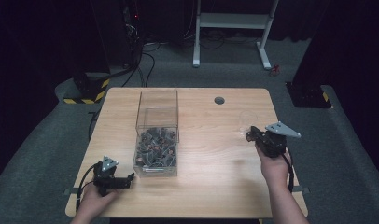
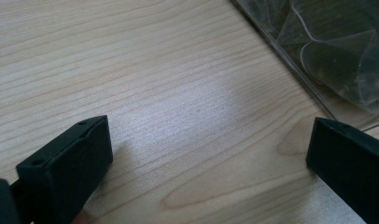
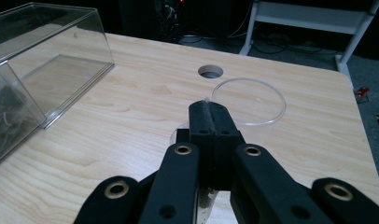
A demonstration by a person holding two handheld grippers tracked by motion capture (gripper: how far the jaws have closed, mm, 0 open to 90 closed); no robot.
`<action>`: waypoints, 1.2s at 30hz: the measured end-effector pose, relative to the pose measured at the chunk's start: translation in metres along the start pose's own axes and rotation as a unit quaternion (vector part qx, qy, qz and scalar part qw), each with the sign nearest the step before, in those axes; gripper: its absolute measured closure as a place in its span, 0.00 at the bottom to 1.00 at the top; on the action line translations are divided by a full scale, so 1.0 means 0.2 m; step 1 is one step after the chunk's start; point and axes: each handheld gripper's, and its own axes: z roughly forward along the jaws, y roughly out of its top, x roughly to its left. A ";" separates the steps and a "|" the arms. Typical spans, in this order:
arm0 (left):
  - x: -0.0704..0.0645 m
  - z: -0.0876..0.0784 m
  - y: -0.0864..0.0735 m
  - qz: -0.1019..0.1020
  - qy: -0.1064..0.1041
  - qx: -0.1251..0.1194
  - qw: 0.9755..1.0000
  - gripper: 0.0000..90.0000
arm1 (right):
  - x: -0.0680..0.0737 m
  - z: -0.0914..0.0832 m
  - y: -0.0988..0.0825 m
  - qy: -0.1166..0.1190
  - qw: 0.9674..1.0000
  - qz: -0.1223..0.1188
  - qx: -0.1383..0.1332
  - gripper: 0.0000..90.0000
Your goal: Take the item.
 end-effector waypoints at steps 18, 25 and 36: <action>0.00 0.00 0.00 0.000 0.000 0.000 1.000 0.01 | -0.04 0.08 0.10 -0.019 1.000 -0.006 0.001 1.00; 0.00 0.00 0.00 0.002 0.000 0.000 1.000 0.01 | -0.06 0.11 0.16 -0.026 1.000 -0.010 0.003 1.00; 0.00 0.00 0.00 0.002 0.000 0.000 1.000 0.01 | -0.09 0.20 0.23 -0.045 0.999 -0.007 0.011 1.00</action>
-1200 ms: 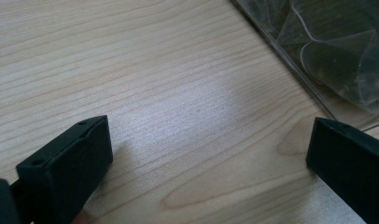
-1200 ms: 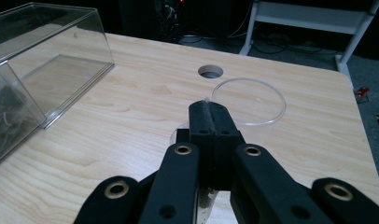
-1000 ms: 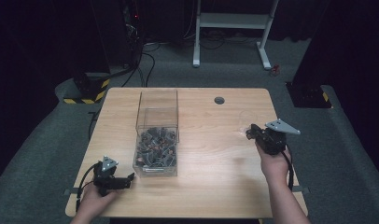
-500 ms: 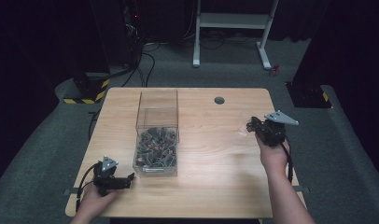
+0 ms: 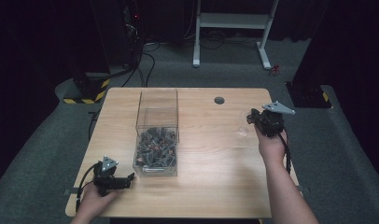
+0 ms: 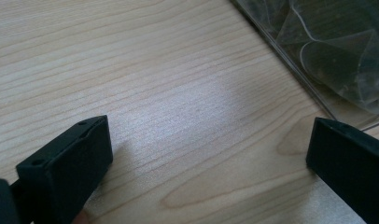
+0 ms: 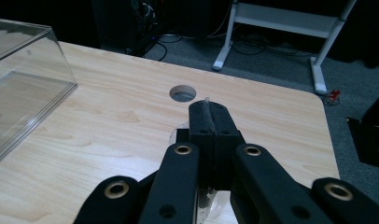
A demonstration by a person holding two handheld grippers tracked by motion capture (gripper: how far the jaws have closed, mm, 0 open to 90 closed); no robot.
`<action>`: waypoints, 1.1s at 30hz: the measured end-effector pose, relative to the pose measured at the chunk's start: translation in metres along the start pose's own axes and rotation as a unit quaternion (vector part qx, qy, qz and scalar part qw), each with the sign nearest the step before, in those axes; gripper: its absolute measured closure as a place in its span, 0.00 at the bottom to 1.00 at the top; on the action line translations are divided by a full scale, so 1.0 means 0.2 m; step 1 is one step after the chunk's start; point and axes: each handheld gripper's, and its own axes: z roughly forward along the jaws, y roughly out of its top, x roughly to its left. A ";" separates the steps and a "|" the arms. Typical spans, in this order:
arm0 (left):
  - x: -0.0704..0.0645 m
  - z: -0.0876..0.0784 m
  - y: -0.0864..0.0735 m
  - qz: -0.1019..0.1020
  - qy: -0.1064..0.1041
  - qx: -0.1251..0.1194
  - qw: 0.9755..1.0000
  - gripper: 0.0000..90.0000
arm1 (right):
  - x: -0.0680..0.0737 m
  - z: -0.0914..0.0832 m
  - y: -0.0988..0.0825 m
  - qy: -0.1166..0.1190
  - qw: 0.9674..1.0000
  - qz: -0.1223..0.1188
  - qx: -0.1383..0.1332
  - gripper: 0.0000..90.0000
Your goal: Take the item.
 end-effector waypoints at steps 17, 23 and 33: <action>0.00 0.00 0.00 0.000 0.000 0.000 1.000 0.01 | -0.05 0.21 0.02 -0.027 0.999 0.019 0.043 1.00; 0.00 0.00 0.00 -0.001 0.000 0.000 1.000 0.01 | -0.05 0.24 0.00 -0.027 0.998 0.023 0.050 1.00; 0.00 0.00 0.00 0.000 0.000 0.000 1.000 0.01 | -0.05 0.28 -0.03 -0.029 0.997 0.020 0.065 1.00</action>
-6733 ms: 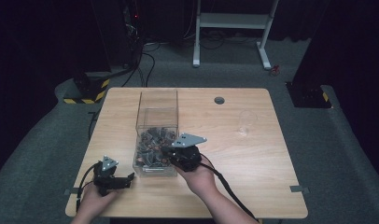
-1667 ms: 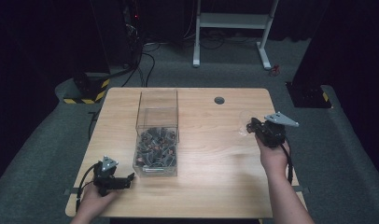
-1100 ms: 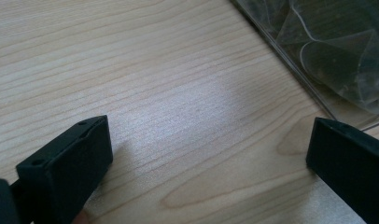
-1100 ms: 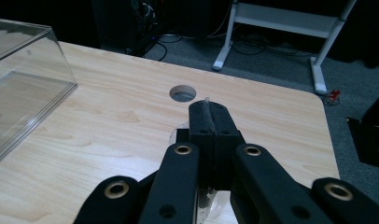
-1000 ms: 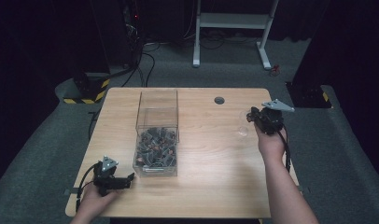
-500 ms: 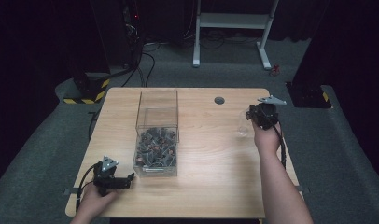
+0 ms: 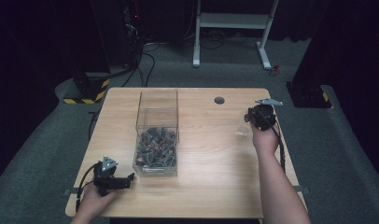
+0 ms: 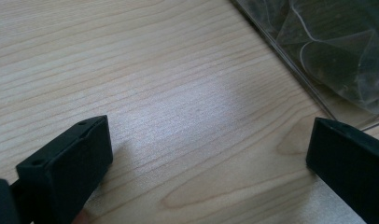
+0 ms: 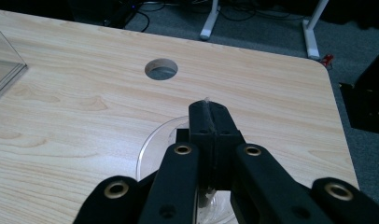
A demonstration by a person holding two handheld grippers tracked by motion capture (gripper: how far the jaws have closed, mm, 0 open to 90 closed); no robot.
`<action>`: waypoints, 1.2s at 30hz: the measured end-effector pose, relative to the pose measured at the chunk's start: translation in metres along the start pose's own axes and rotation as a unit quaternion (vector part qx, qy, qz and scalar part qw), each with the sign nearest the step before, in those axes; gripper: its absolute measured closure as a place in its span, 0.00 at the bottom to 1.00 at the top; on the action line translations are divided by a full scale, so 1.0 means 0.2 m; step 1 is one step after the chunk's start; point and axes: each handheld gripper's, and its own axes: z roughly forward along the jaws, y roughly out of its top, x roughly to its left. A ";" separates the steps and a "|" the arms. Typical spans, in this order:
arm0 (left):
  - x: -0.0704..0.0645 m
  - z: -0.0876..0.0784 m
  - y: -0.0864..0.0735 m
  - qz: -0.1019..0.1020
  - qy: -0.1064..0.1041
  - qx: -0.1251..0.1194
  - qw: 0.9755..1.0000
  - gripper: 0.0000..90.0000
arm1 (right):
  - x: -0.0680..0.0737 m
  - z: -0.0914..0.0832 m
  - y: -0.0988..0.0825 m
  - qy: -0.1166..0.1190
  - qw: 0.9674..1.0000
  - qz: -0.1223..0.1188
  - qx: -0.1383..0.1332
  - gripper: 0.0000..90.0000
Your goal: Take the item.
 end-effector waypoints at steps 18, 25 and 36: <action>0.00 0.00 0.00 0.000 0.000 0.000 1.000 0.01 | 0.01 -0.01 -0.02 0.010 1.000 0.009 -0.009 0.85; 0.00 0.00 0.00 0.000 0.000 0.000 1.000 0.01 | 0.02 -0.05 0.01 0.019 1.000 0.008 -0.023 0.71; 0.00 0.00 0.00 0.000 0.000 0.000 1.000 0.01 | 0.06 -0.10 0.00 0.028 0.999 -0.003 -0.027 0.44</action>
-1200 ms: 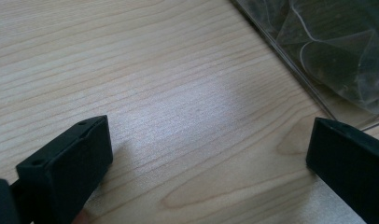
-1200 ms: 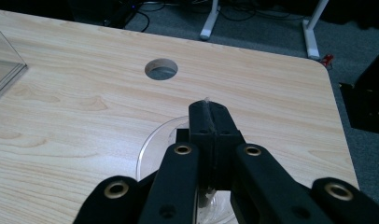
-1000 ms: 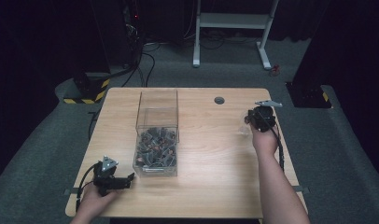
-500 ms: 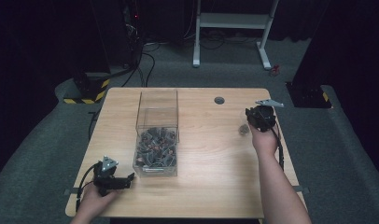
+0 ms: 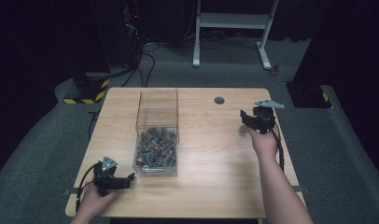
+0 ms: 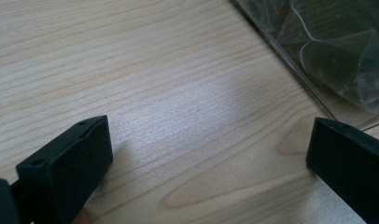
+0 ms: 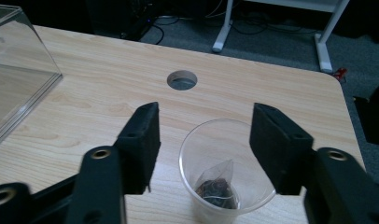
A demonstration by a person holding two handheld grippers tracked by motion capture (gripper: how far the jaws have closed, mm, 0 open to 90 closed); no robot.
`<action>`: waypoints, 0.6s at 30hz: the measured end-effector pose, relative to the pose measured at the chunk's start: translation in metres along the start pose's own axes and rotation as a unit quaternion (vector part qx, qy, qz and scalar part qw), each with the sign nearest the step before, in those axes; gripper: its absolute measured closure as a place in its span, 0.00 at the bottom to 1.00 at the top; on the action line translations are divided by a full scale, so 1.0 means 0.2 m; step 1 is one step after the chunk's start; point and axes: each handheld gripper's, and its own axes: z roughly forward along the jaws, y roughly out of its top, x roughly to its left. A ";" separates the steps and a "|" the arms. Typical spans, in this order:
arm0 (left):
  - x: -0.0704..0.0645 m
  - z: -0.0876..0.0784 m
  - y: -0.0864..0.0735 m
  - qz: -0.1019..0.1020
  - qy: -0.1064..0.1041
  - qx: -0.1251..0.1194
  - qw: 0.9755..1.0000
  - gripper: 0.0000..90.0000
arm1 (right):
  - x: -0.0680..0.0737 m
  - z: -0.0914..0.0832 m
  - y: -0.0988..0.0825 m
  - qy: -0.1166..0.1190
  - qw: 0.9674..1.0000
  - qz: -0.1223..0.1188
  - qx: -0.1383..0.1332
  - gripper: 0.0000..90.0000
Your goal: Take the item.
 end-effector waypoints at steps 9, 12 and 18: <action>0.00 0.00 0.00 0.000 0.001 -0.001 1.000 0.01 | 0.03 -0.04 -0.04 0.021 1.000 0.010 -0.001 0.29; 0.00 0.00 0.00 0.000 0.001 -0.001 1.000 0.01 | 0.04 -0.05 -0.06 0.021 1.000 0.010 0.002 0.26; 0.00 0.00 0.00 0.000 0.001 -0.001 1.000 0.01 | 0.08 -0.10 -0.12 0.013 1.000 0.002 0.006 0.21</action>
